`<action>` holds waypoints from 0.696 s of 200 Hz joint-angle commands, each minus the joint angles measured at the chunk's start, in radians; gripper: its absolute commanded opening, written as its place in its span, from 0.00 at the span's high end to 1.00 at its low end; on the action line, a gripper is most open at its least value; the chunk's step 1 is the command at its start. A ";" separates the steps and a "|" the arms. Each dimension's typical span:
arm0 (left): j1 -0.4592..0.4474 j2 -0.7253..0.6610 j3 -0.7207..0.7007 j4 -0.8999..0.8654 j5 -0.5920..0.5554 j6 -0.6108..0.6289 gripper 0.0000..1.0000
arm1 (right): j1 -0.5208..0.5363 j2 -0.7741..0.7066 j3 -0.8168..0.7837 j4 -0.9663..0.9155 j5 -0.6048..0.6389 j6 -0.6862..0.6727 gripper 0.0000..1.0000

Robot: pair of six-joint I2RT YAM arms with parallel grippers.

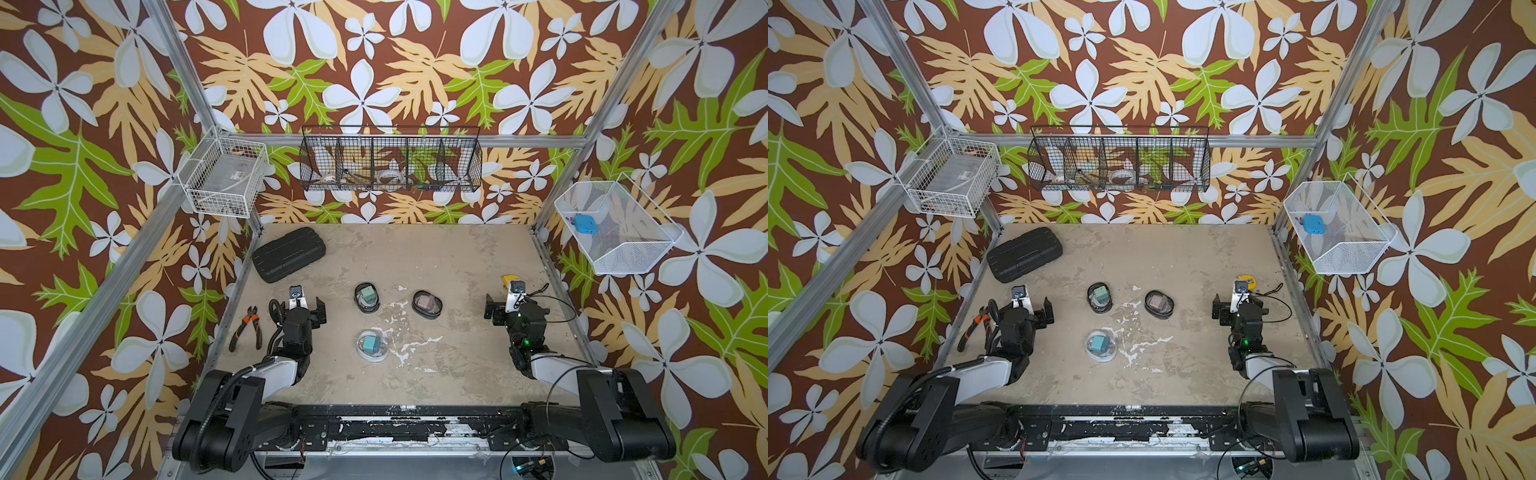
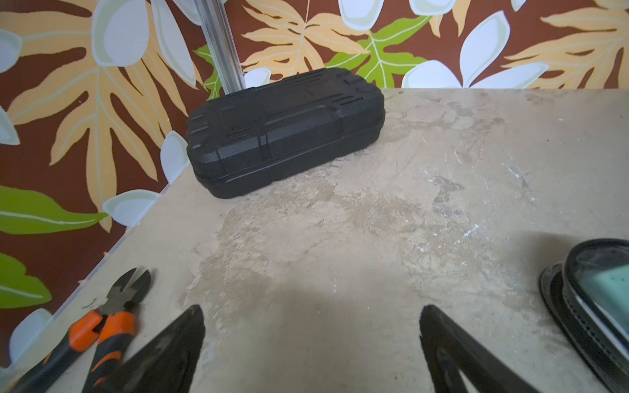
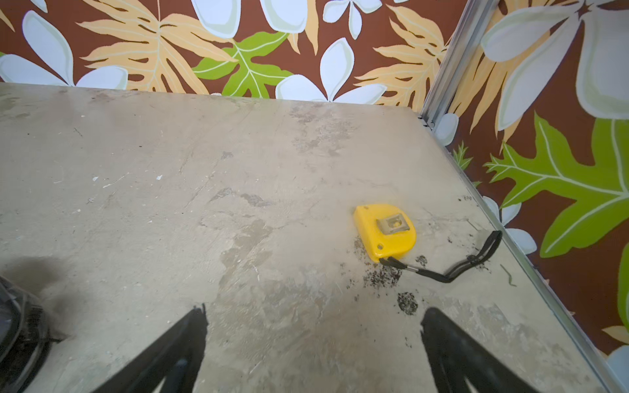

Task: Pack away charging kits
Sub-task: Reset both arms

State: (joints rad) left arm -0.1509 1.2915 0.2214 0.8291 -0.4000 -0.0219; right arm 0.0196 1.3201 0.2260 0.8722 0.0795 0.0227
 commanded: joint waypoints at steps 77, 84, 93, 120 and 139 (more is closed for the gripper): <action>0.064 0.180 -0.065 0.492 0.176 -0.014 0.00 | -0.004 0.155 -0.011 0.312 -0.059 -0.012 0.00; 0.065 0.153 -0.053 0.421 0.182 -0.024 0.00 | -0.004 0.155 -0.014 0.321 -0.058 -0.013 0.00; 0.066 0.176 -0.067 0.483 0.182 -0.019 0.00 | -0.002 0.151 -0.017 0.320 -0.055 -0.013 0.00; 0.065 0.171 -0.076 0.497 0.178 -0.018 0.00 | -0.003 0.151 -0.017 0.321 -0.056 -0.012 0.00; 0.065 0.164 -0.072 0.479 0.179 -0.025 0.00 | -0.003 0.151 -0.017 0.321 -0.055 -0.013 0.00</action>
State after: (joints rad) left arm -0.0868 1.4570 0.1482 1.2629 -0.2272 -0.0376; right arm 0.0181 1.4738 0.2089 1.1595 0.0261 0.0143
